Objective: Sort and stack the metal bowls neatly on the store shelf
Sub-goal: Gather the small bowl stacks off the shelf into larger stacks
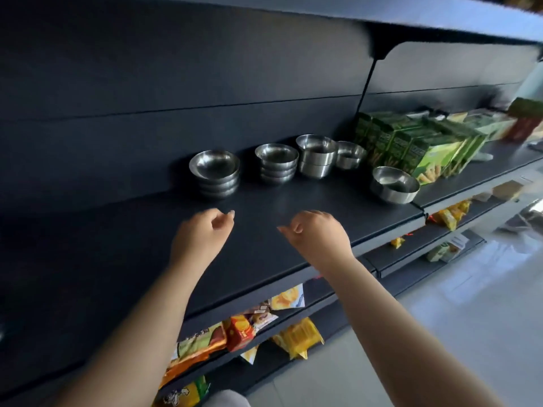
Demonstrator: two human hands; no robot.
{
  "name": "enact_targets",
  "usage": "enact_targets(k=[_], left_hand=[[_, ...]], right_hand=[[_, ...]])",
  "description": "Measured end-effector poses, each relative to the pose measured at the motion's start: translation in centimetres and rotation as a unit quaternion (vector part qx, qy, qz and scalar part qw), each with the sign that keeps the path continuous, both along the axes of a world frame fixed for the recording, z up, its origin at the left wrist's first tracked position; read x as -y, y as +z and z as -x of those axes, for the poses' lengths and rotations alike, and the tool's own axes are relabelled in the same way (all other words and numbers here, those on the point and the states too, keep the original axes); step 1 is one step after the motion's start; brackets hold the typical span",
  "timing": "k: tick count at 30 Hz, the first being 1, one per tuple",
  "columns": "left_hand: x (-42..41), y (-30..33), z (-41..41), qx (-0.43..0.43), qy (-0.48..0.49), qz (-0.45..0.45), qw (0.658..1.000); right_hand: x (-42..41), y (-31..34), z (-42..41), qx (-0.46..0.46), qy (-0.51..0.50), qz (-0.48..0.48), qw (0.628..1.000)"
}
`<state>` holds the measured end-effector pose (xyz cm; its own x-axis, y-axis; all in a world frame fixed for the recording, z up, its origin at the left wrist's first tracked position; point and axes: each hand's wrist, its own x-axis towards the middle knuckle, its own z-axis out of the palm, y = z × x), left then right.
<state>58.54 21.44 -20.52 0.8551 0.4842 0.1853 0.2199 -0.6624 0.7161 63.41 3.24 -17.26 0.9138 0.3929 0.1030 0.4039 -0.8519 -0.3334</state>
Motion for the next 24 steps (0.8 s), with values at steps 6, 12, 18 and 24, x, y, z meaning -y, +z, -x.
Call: enact_targets(k=[6, 12, 18, 24], left_hand=[[-2.6, -0.5, -4.8, -0.046, 0.061, 0.000, 0.997], [-4.6, -1.2, -6.8, -0.090, 0.108, 0.016, 0.990], [-5.6, -1.3, -5.7, -0.100, 0.182, 0.033, 0.978], [-6.4, -1.8, -3.2, -0.071, 0.256, 0.036, 0.964]], right_hand=[[-4.3, -1.1, -6.3, -0.042, 0.039, 0.004, 0.998], [-8.7, -2.0, -11.4, -0.143, 0.065, -0.001, 0.988], [-13.5, -3.1, -15.9, -0.311, 0.007, -0.161, 0.937], [-17.1, -5.1, -17.6, -0.476, -0.070, -0.315, 0.818]])
